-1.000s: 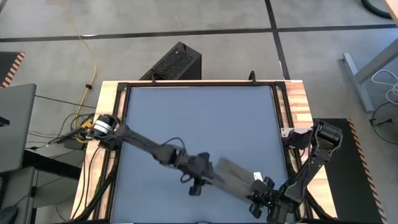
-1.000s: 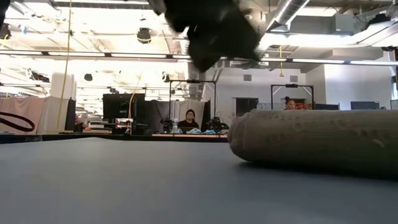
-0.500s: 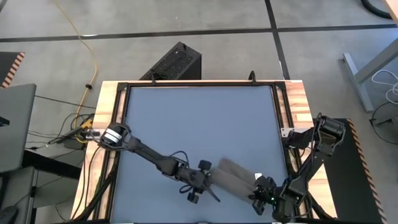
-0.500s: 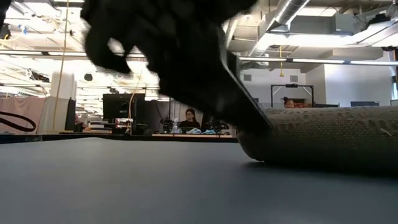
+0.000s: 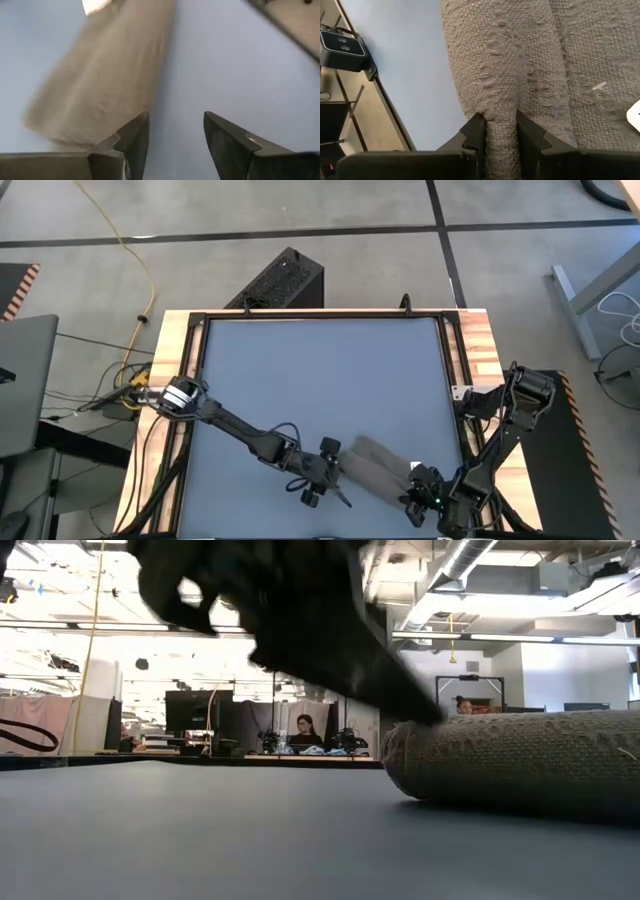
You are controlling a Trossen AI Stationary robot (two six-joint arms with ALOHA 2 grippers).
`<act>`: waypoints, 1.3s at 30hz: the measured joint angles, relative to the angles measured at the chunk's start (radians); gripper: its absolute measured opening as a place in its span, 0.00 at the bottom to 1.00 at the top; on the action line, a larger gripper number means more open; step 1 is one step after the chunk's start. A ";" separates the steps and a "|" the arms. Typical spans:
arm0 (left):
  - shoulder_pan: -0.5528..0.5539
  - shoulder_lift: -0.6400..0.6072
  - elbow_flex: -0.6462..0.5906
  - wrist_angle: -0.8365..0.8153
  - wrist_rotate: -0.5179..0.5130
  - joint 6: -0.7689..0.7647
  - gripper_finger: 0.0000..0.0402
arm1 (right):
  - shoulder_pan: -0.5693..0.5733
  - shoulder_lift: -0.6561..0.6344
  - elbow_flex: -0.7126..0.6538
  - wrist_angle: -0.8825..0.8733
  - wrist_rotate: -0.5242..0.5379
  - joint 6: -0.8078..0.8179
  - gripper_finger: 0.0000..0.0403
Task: Roll towel
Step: Roll the grey towel
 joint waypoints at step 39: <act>0.173 0.148 0.139 -0.239 0.227 -0.045 0.08 | -0.002 -0.008 0.002 0.037 -0.049 0.026 0.24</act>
